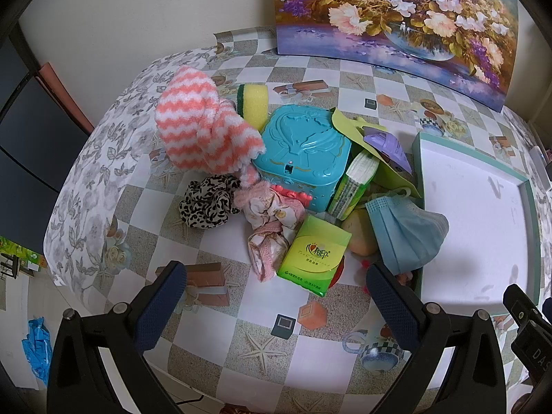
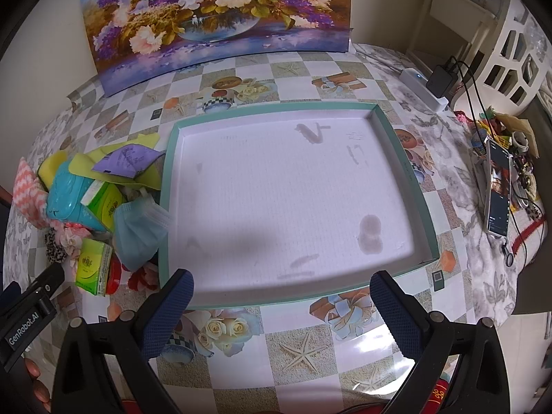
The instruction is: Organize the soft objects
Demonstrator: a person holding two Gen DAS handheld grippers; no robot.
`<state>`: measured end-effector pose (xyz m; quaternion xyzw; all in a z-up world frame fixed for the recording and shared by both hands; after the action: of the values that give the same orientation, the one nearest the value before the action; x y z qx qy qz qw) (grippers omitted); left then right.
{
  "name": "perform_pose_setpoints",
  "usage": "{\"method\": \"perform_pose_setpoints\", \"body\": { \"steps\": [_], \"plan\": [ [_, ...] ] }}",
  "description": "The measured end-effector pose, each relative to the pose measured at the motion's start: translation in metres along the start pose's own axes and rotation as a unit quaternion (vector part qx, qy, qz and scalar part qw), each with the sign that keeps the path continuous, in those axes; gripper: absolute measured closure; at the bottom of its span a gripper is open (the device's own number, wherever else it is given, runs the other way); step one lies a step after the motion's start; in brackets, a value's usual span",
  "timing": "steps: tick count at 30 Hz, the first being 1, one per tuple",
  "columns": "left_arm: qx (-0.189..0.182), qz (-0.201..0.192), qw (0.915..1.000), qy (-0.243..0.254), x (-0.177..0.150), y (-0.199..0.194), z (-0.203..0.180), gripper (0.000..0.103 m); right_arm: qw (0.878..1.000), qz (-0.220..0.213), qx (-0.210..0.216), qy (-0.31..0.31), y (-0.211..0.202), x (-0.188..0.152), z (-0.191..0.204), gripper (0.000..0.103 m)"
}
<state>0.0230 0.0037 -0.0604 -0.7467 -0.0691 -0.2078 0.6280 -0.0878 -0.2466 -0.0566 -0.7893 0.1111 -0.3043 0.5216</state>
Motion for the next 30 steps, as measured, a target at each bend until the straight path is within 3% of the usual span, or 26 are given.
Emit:
{"method": "perform_pose_setpoints", "body": {
  "steps": [13, 21, 30],
  "plan": [
    [0.005, 0.006, 1.0, 0.0, -0.002, 0.003, 0.002, 0.0, 1.0, 0.003, 0.014, -0.009, 0.002, -0.002, 0.008, 0.0],
    [0.011, 0.052, 0.9983, -0.021, -0.004, 0.038, 0.009, 0.0, 0.99, 0.076, 0.115, -0.023, 0.029, -0.002, 0.045, 0.0],
    [-0.01, 0.077, 0.9967, -0.024, 0.001, 0.07, 0.01, 0.0, 0.99, 0.064, 0.119, -0.037, 0.033, 0.008, 0.066, 0.0]
  ]
}}
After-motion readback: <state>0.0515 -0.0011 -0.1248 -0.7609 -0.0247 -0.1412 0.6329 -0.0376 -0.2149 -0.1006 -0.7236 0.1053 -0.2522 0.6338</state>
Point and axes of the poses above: each gripper's, at about its wrist camera, not at the fingertips, and y roughly the way its jaws point, z to its left, x to its top, the point moved 6 cm from there along y, roughly the way its jaws point, and after that the axes turned 15 degrees about -x, right-handed, at the moved point
